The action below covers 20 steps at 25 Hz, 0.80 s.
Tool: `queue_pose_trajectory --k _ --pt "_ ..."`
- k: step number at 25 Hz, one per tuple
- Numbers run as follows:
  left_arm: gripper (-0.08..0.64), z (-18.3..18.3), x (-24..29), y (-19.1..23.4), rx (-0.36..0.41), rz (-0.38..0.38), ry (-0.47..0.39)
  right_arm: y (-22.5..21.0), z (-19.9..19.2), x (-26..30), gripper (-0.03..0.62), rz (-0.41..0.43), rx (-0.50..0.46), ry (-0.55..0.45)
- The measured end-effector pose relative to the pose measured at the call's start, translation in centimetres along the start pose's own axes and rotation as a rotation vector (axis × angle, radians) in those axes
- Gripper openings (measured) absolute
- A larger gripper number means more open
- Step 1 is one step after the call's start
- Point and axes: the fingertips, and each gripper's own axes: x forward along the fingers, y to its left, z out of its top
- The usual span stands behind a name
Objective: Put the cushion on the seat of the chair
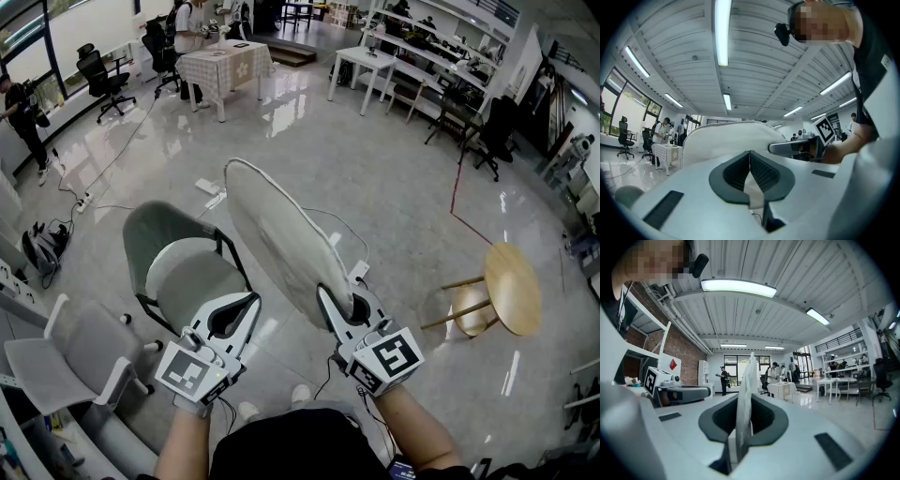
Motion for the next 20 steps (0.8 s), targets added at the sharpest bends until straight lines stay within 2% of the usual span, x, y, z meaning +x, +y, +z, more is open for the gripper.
queue_pose_trajectory --k 9,16,20 --pt "0.014 0.8 0.7 0.1 0.047 0.032 -0.018 -0.4 0.2 0.0 0.035 0.007 -0.029 -0.025" --pt "0.014 -0.3 2.0 0.8 0.024 0.077 -0.001 -2.5 -0.1 0.6 0.037 0.056 0.006 -0.024" --pt "0.014 -0.9 3.6 1.0 0.033 0.102 0.011 -4.4 0.0 1.1 0.037 0.072 -0.013 -0.033"
